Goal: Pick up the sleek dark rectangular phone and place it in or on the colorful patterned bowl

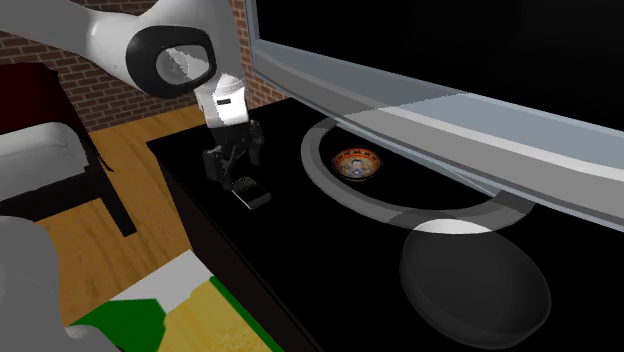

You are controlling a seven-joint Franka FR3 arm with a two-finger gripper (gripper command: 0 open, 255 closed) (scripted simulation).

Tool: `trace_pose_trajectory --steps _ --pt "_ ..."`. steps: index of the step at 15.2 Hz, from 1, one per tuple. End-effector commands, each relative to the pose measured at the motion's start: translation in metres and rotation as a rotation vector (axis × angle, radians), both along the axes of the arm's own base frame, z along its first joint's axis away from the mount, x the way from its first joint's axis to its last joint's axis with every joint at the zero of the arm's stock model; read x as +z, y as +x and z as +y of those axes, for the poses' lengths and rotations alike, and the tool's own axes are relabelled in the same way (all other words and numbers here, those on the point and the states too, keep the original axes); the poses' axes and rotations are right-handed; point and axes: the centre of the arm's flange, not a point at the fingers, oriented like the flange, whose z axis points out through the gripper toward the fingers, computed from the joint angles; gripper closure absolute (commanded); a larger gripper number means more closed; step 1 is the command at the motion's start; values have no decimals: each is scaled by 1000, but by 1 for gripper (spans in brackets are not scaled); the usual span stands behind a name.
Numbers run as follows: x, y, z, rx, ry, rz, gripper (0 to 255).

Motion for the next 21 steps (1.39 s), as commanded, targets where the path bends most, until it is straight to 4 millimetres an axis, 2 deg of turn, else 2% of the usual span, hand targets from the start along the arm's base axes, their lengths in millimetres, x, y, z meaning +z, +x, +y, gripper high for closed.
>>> trace_pose_trajectory --steps 1,2,3,10,18,19,21 --pt "-21 13 10 -139 14 8 0" --pt "-31 20 14 -202 20 12 0" --pt "-33 21 15 -213 21 13 0" --pt "-73 23 16 -213 21 13 0" --pt "-73 23 16 -213 21 13 0" --pt "-73 23 16 -213 21 13 255" --pt "-73 23 16 -213 21 13 255"
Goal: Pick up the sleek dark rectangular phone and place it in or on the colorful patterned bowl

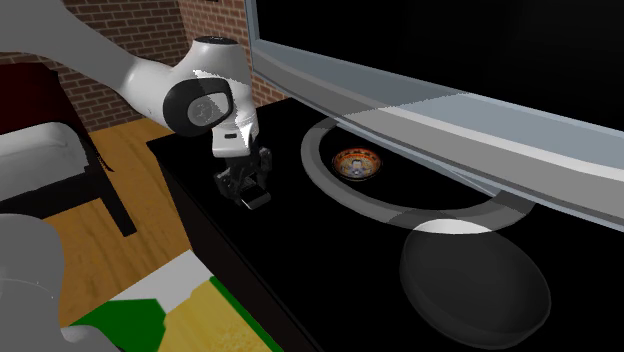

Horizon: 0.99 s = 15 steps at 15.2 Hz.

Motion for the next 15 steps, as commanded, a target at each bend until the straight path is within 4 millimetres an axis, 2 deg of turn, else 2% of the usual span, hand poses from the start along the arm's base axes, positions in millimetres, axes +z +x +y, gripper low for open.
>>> trace_pose_trajectory --steps 1,7,15 --pt "-1 0 0 0 1 0 255" --pt "-1 0 0 0 1 0 255" --pt "42 0 0 0 1 0 255"
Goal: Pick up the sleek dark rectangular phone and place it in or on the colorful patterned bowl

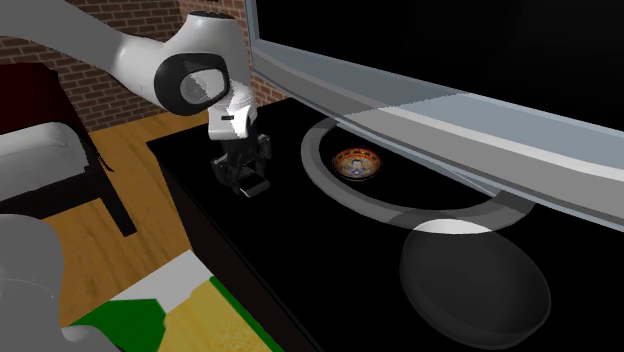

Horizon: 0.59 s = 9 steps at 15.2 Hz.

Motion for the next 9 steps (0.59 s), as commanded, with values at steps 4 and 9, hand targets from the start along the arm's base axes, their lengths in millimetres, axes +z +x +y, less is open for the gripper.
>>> trace_pose_trajectory --steps 4,9 --pt "27 -1 1 0 0 0 255" --pt "54 -1 1 0 0 0 255"
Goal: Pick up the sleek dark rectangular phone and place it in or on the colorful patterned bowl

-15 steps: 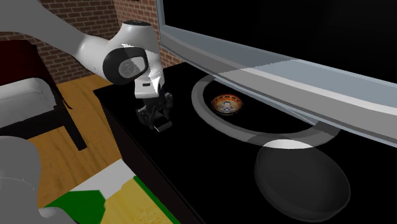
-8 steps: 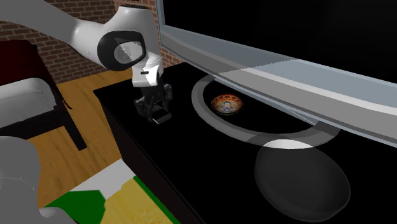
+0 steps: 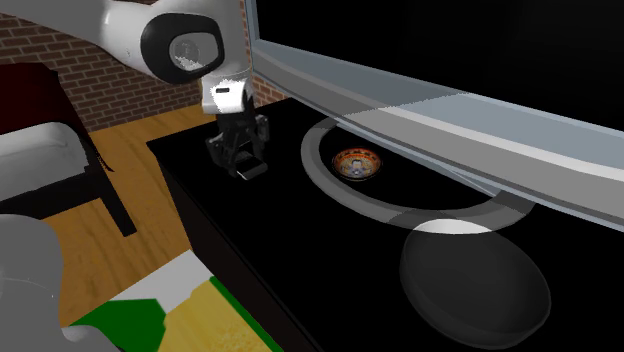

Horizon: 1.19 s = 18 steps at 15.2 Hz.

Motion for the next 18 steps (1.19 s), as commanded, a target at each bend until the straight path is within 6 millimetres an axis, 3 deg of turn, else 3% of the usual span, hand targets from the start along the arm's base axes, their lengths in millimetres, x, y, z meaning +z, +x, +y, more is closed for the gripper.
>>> trace_pose_trajectory --steps 1,7,18 --pt "11 -1 2 0 0 0 255" --pt "39 -1 2 0 0 0 255" --pt "42 123 -74 0 0 0 255"
